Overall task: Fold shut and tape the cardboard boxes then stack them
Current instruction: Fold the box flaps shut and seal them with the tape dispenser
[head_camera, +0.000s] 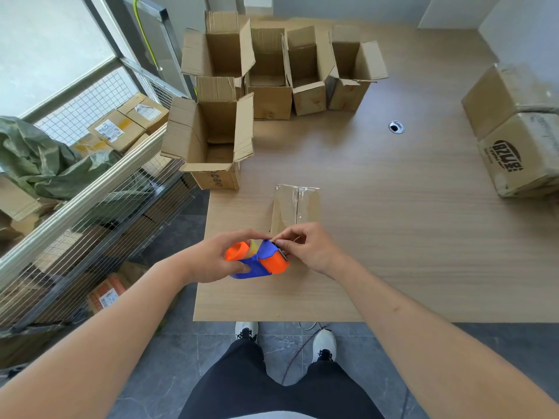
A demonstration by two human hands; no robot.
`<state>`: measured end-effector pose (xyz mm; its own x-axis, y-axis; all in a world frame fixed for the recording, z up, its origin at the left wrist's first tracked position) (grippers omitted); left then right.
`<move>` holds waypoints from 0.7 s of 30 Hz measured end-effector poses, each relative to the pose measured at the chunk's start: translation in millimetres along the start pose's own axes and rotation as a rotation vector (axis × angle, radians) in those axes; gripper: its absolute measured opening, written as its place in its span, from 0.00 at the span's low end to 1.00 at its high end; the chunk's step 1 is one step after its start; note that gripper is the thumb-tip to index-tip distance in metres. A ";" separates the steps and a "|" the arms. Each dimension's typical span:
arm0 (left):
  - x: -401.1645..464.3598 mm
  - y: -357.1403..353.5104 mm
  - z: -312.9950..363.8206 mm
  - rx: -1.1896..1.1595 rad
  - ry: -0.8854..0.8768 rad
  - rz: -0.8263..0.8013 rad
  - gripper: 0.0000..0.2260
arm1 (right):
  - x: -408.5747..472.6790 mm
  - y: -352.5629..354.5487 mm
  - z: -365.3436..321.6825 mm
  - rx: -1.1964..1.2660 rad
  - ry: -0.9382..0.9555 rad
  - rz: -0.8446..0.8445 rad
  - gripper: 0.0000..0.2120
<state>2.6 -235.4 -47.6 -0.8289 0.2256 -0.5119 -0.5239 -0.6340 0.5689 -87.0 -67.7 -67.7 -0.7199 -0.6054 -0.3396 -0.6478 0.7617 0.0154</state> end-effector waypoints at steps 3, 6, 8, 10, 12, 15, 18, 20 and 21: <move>-2.3 1.3 6.0 0.019 -0.006 0.000 0.34 | -6.0 7.1 -0.7 0.049 0.018 0.089 0.02; -4.0 3.7 11.0 0.042 -0.011 0.001 0.34 | -10.7 16.4 0.5 0.097 -0.007 0.177 0.02; -5.0 5.7 16.3 0.049 -0.030 0.008 0.33 | -13.3 18.8 0.2 0.138 -0.017 0.207 0.02; -5.1 6.9 20.6 0.047 -0.038 0.008 0.32 | -14.8 21.1 -1.4 0.135 -0.008 0.244 0.04; -4.7 7.5 24.5 0.059 -0.041 0.011 0.31 | -17.1 24.0 -1.6 0.110 -0.001 0.290 0.05; -2.9 10.1 29.8 0.099 -0.050 0.066 0.25 | -20.1 26.9 1.3 0.066 -0.002 0.352 0.08; -0.4 7.4 32.9 0.173 -0.056 0.090 0.23 | -22.9 28.8 6.7 0.071 -0.037 0.393 0.08; 1.0 6.5 30.6 0.188 -0.055 0.092 0.23 | -24.2 33.6 10.5 0.100 -0.060 0.419 0.06; 1.5 6.7 28.3 0.187 -0.051 0.088 0.22 | -25.7 35.5 12.9 0.121 -0.070 0.432 0.05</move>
<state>-7.7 -218.4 -26.3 -0.8795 0.2158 -0.4241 -0.4723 -0.5056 0.7221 -88.3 -22.1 -70.6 -0.8963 -0.2120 -0.3894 -0.2547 0.9651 0.0608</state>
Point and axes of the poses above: each hand's wrist, its own x-axis towards the middle knuckle, its own y-axis out of the back of the hand, z = x × y, the point moved 8 cm from there along x, towards the middle knuckle, and after that the axes turned 13 degrees about x, right-handed, at the moved point
